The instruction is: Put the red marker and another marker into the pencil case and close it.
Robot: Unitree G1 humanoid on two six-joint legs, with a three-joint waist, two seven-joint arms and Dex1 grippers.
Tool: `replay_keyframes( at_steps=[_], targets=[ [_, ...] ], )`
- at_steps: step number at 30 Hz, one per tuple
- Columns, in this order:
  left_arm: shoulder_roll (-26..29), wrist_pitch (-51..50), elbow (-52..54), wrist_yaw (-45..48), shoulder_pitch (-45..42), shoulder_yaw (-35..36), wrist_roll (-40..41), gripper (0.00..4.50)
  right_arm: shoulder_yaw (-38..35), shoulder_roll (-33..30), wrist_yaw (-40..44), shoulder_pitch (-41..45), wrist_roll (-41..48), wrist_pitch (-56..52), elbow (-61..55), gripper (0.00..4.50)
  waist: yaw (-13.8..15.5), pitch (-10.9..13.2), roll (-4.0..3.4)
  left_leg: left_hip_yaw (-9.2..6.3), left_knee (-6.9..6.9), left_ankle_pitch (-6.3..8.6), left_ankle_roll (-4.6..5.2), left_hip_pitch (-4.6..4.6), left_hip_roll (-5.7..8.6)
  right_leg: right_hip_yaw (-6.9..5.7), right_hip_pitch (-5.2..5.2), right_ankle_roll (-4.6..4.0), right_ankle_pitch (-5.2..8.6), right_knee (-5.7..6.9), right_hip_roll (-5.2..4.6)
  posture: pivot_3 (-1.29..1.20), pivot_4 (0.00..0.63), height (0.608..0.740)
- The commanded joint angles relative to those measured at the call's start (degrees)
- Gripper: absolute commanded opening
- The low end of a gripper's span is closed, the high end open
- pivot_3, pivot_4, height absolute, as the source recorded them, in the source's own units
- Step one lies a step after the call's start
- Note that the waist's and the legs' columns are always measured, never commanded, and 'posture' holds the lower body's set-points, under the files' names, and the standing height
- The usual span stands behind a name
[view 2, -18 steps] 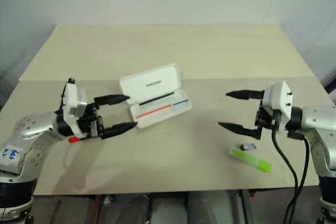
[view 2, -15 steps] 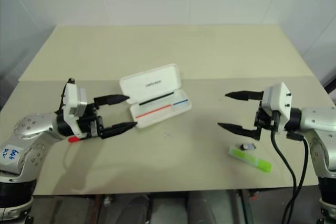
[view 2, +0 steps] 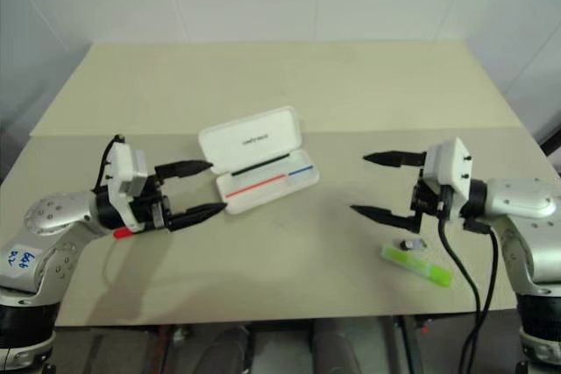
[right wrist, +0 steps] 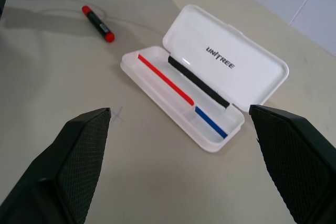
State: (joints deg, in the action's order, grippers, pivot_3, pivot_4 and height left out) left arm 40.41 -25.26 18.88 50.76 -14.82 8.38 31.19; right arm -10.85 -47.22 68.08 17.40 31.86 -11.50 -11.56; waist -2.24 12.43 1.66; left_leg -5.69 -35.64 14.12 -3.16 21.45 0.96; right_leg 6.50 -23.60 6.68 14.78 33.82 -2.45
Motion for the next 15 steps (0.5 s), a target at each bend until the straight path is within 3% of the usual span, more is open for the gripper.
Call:
replay_keyframes(
  at_steps=[1,3,15],
  targets=[
    [0.01,1.39,-1.52,-0.32,0.29,-1.09,-2.22,3.14,-0.05,0.21,-1.43,0.9,0.59,-0.37,-3.5,4.5,0.0,0.0,0.0,0.0,0.0,0.0,0.0,0.0,0.0,0.0,0.0,0.0,0.0,0.0,0.0,0.0,0.15,0.74],
    [-0.19,1.84,-2.99,0.1,-0.22,-2.65,-3.57,2.54,0.36,0.25,-2.03,1.18,0.77,-0.85,-4.22,4.5,0.02,0.0,0.0,0.0,0.01,0.0,0.0,0.01,0.0,0.0,-0.01,0.0,0.0,0.0,0.0,0.0,0.15,0.74],
    [-7.04,6.18,-11.09,-2.14,-6.46,-14.01,-14.29,2.54,2.57,3.83,-5.98,1.08,-0.15,-0.37,-7.49,4.5,0.29,0.0,0.01,0.0,0.01,0.01,-0.01,0.01,0.01,0.01,0.0,0.04,-0.02,0.0,-0.01,0.0,0.15,0.74]
  ],
)
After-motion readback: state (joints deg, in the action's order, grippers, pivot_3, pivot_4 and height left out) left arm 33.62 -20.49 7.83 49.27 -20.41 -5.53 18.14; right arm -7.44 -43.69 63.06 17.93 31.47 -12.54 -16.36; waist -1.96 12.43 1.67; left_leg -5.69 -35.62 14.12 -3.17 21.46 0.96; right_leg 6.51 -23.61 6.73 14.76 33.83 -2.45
